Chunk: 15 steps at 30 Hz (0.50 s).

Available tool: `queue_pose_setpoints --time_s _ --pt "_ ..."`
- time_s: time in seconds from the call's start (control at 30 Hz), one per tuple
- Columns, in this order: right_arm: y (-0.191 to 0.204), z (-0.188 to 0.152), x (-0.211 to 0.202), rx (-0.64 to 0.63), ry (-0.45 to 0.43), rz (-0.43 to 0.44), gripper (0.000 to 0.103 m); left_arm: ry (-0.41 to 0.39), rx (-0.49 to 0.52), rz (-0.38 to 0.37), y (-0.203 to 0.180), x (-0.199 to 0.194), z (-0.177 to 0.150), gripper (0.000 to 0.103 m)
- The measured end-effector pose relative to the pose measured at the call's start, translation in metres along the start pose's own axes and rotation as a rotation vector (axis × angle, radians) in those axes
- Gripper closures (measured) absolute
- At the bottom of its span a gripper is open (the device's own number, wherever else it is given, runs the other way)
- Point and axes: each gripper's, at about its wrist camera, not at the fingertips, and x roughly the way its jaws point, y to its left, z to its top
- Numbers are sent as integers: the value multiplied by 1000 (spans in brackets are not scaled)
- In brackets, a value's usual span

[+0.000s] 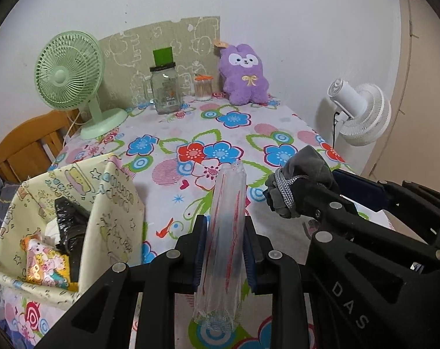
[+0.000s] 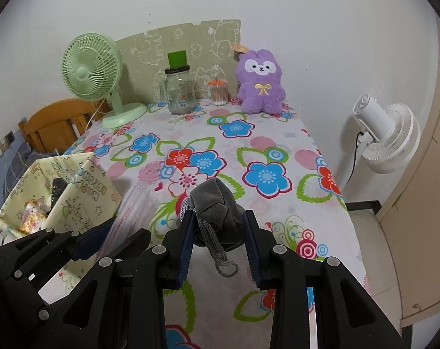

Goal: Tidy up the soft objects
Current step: 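Carry the plastic bag in the left tool while the right tool carries the grey cap to the box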

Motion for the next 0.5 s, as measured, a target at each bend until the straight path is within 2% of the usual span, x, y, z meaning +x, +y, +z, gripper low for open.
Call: queue_pose_setpoints --time_s 0.5 --pt "17 -5 -50 -31 -67 -15 66 -83 19 24 2 -48 -9 80"
